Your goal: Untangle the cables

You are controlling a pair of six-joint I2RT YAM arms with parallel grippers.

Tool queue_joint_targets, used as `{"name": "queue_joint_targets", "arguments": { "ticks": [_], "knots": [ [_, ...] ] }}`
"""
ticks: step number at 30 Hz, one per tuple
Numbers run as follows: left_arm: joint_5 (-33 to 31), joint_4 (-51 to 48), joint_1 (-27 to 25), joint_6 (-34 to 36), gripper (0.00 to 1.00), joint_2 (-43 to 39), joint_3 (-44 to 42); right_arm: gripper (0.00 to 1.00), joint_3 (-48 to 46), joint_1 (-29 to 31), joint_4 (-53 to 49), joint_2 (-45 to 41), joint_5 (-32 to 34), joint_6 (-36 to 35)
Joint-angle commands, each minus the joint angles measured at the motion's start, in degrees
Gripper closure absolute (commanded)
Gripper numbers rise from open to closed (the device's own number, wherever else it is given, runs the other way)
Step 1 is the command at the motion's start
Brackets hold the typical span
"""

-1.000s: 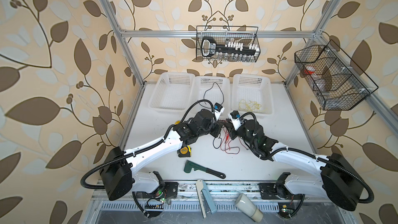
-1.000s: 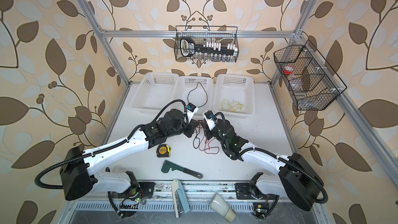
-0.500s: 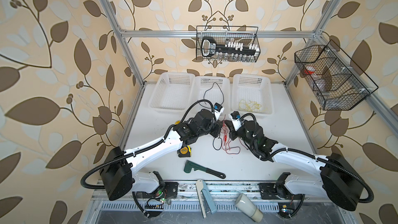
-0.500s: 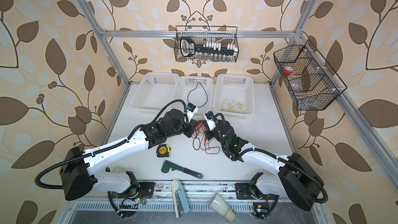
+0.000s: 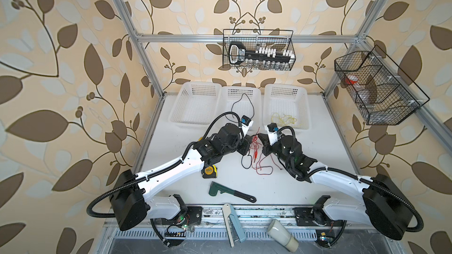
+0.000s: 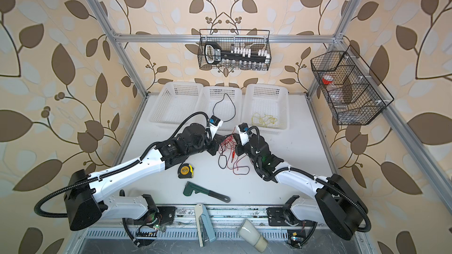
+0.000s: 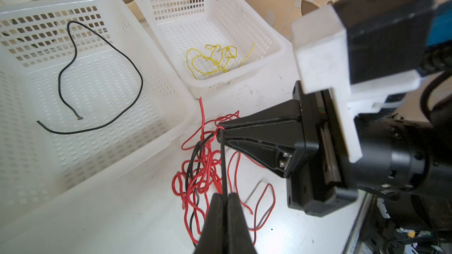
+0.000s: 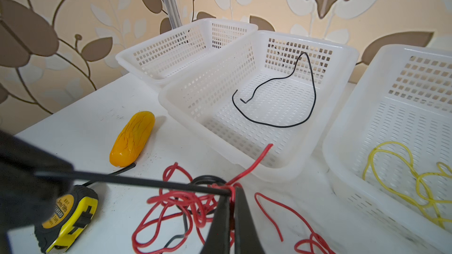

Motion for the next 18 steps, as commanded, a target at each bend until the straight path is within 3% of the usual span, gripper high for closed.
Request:
{"name": "queue_joint_targets", "arguments": {
  "ticks": [1, 7, 18],
  "knots": [
    [-0.10, 1.68, 0.34, 1.27, 1.00, -3.51, 1.91, 0.99, -2.37, -1.78, -4.66, 0.57, 2.06, 0.11],
    [0.42, 2.21, 0.36, 0.81, 1.00, -2.24, 1.84, 0.90, -2.17, -0.22, -4.56, -0.13, -2.12, -1.21],
    [0.25, 1.97, 0.41, 0.88, 1.00, -1.86, 1.53, 0.89, -1.08, 0.24, -4.61, 0.12, -2.97, -1.76]
  ]
}}
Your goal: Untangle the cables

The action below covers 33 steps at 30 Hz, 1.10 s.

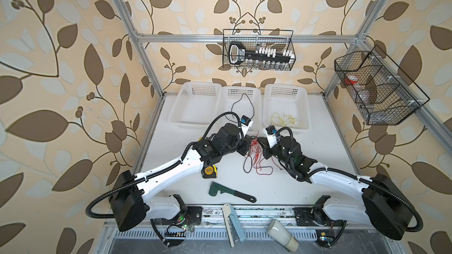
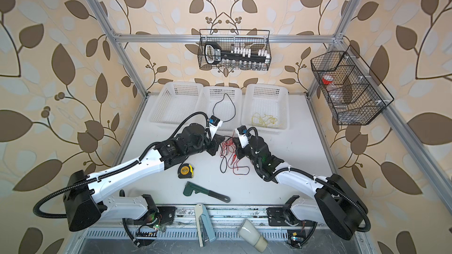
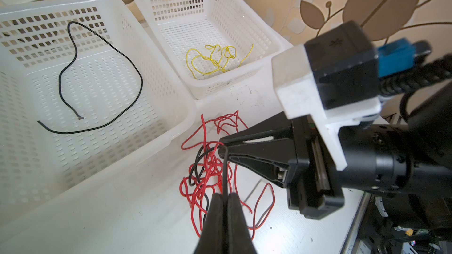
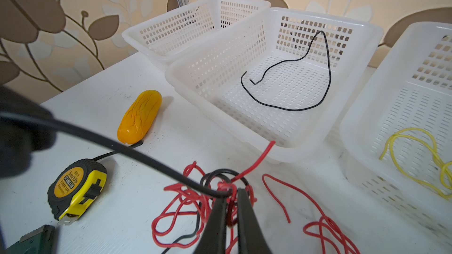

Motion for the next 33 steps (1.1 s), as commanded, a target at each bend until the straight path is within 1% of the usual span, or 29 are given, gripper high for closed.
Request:
{"name": "queue_joint_targets", "arguments": {
  "ticks": [1, 5, 11, 13, 20, 25, 27, 29, 31, 33],
  "knots": [
    [0.16, 2.30, 0.38, 0.89, 1.00, -1.85, 1.52, 0.88, -0.19, 0.23, -1.43, 0.20, -0.46, -1.33],
    [0.17, 2.08, 0.38, 1.07, 1.00, -2.34, 1.89, 0.87, 0.24, 0.14, -2.19, 1.07, -0.18, -1.45],
    [1.36, 2.43, 0.41, 1.49, 1.00, -4.77, 3.12, 0.86, 1.19, -0.81, -3.28, 5.54, 2.11, 0.00],
    [1.15, 2.58, 0.38, 1.87, 1.00, -6.01, 3.46, 0.83, 1.42, -1.15, -3.38, 7.12, 2.89, 1.00],
    [0.18, 2.64, 0.41, 3.10, 1.00, -9.12, 4.03, 0.81, 2.39, -1.37, -3.98, 9.83, 3.65, 2.48],
    [0.06, 2.25, 0.41, 3.24, 1.00, -8.79, 4.02, 0.78, 1.69, -1.42, -3.16, 6.74, 1.22, 2.16],
    [0.01, 2.35, 0.40, 3.28, 1.00, -8.62, 3.85, 0.74, 1.12, -1.45, -2.85, 4.74, 0.66, 1.56],
    [0.19, 2.35, 0.41, 3.46, 1.00, -8.44, 3.76, 0.67, 0.60, -2.03, -2.78, 2.48, 0.64, 1.44],
    [0.28, 2.25, 0.41, 3.63, 1.00, -8.35, 3.65, 0.62, 0.40, -3.21, -2.87, 0.25, -0.46, 1.45],
    [0.31, 2.25, 0.41, 3.72, 1.00, -8.20, 3.50, 0.60, 0.42, -4.27, -3.56, -1.57, -1.43, 1.38]
  ]
}}
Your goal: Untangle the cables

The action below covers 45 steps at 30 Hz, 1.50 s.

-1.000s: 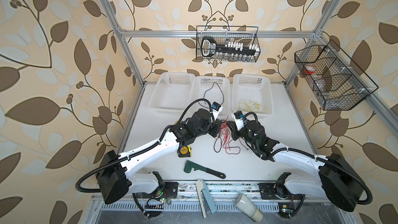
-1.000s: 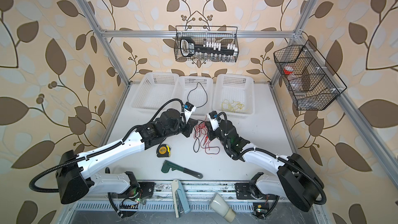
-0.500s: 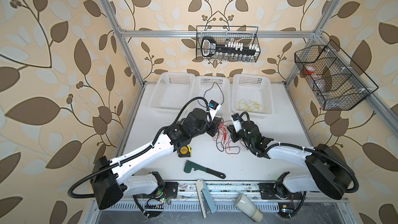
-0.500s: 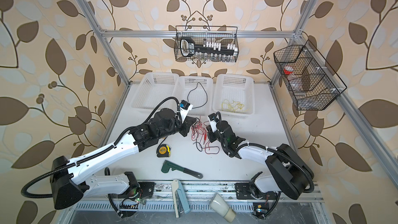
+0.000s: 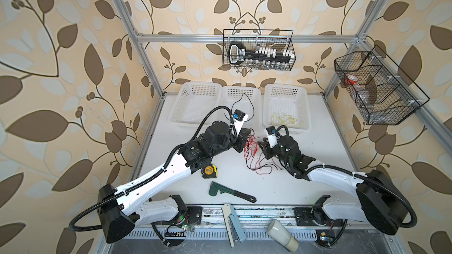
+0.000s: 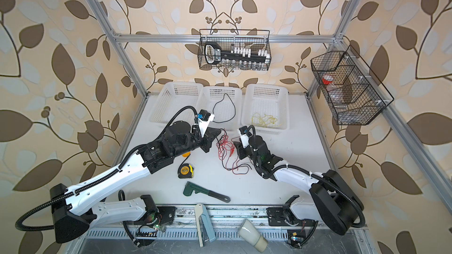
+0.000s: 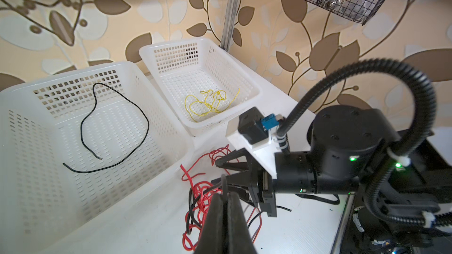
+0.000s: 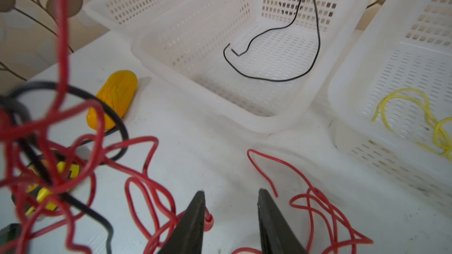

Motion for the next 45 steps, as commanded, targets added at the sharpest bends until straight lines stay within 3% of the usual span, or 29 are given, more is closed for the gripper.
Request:
{"name": "queue_joint_targets", "arguments": {
  "ticks": [1, 8, 15, 32, 41, 45],
  "knots": [
    [0.07, 1.86, 0.41, 1.37, 1.00, 0.02, 1.38, 0.60, 0.03, -1.49, -0.35, -3.14, -3.07, -1.42],
    [1.28, 1.86, 0.37, 1.03, 1.00, 0.97, 1.63, 0.60, 0.24, 0.42, -0.46, -8.44, -7.75, -6.24],
    [2.08, 2.03, 0.41, 0.68, 1.00, 1.34, 1.72, 0.60, 2.62, 4.18, -0.73, -7.78, -6.98, -8.63],
    [2.68, 2.25, 0.41, 0.19, 1.00, 1.34, 1.24, 0.65, 4.45, 5.05, 3.29, -3.86, -3.51, -9.77],
    [2.56, 2.39, 0.41, 0.14, 1.00, 1.34, 0.98, 0.75, 4.60, 5.36, 3.09, -3.29, -4.42, -10.13],
    [2.28, 2.39, 0.41, 0.19, 1.00, 1.25, 1.02, 0.87, 4.42, 5.38, 2.81, -3.08, -4.42, -10.25]
  ]
}}
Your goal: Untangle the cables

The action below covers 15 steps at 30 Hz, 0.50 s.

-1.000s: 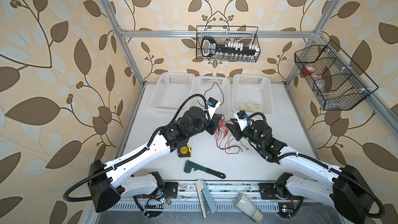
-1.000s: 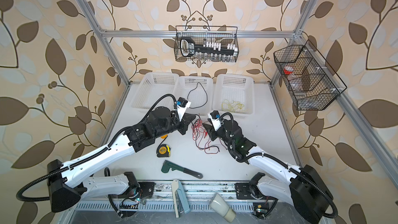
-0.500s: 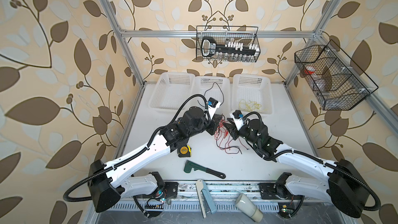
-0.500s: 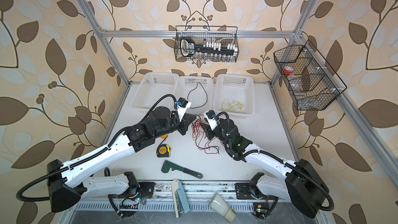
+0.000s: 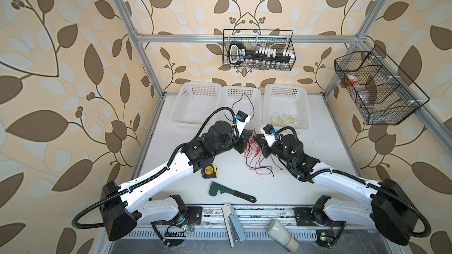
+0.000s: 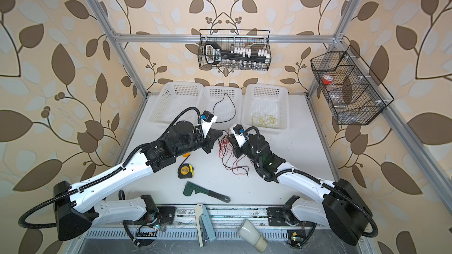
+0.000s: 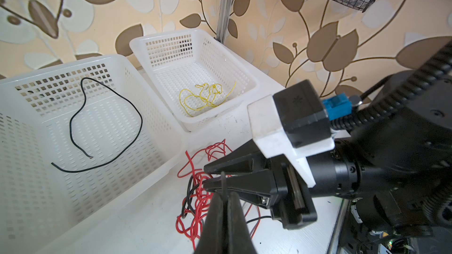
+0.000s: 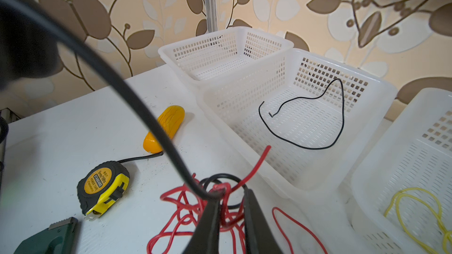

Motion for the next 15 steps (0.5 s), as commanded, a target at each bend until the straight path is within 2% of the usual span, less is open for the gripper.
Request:
{"name": "queue_joint_targets", "arguments": {
  "ticks": [1, 4, 8, 15],
  "knots": [
    [0.47, 2.36, 0.41, 0.02, 1.00, -0.34, 1.03, 0.90, 1.54, 0.29, 0.32, 0.73, -0.09, -1.43],
    [-0.53, 2.37, 0.41, 0.00, 1.00, -0.43, 1.01, 0.95, 1.26, 0.26, -0.14, 0.74, 0.40, -1.57],
    [-4.04, 1.49, 0.41, -0.29, 1.00, -0.60, 1.72, 0.97, 0.16, 0.30, -1.03, 0.83, 3.30, -1.79],
    [-5.76, 2.35, 0.50, -0.02, 1.00, -2.25, 3.03, 1.00, -2.82, 0.11, -1.32, 2.44, 14.47, 0.87]
  ]
}}
